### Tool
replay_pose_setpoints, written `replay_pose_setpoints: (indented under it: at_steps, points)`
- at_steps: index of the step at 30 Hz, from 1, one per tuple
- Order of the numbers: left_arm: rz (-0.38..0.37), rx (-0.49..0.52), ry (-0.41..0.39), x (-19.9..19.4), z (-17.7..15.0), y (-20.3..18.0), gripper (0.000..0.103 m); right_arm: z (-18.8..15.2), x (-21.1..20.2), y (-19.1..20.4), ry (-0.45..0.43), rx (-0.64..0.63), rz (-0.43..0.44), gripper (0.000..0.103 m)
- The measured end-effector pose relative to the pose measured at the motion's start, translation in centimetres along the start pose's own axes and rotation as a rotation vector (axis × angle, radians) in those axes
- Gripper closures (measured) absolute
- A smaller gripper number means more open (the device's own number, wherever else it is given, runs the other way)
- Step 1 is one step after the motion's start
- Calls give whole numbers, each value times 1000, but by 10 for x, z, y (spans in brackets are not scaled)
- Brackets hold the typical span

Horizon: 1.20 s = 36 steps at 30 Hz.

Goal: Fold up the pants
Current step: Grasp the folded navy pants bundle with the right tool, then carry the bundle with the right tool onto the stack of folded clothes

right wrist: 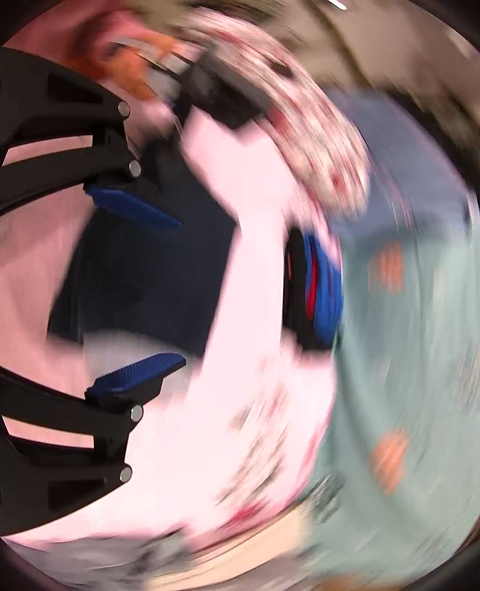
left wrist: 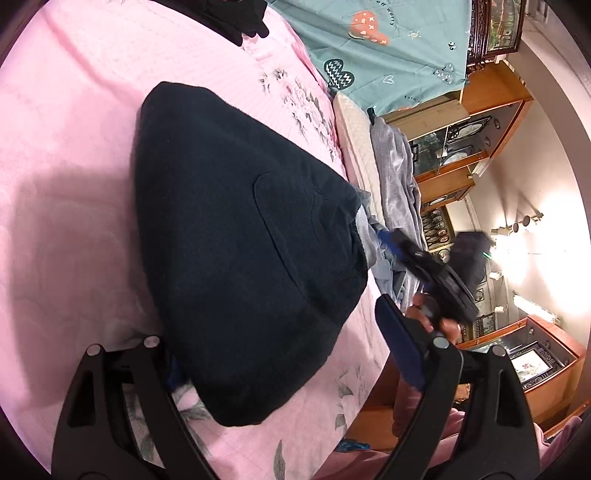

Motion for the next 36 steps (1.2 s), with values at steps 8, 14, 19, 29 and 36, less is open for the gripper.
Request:
replay_pose_setpoints:
  at_steps: [8, 14, 19, 29, 36]
  points:
    - [17, -3, 0, -1, 2, 1, 14, -69, 63, -53, 249, 503, 302, 32]
    - [3, 13, -21, -6, 2, 3, 17, -61, 86, -18, 264, 492, 410, 25]
    - [-7, 72, -49, -19, 5, -1, 36, -46, 98, -7, 285, 412, 354, 58]
    - [90, 311, -286, -102, 76, -39, 30, 22, 71, 11, 44, 291, 390, 70]
    - [417, 208, -333, -89, 154, 61, 18, 109, 133, 14, -125, 215, 441, 68]
Point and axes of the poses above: each gripper's, at about its wrist camera, not at the fingertips, and x roughly the way its jaws point, y to its left, z to its top, the point moved 6 cm from there along x, roughly the way its jaws point, and after that the axes turned 14 degrees about -x, right-handed, at the moved point
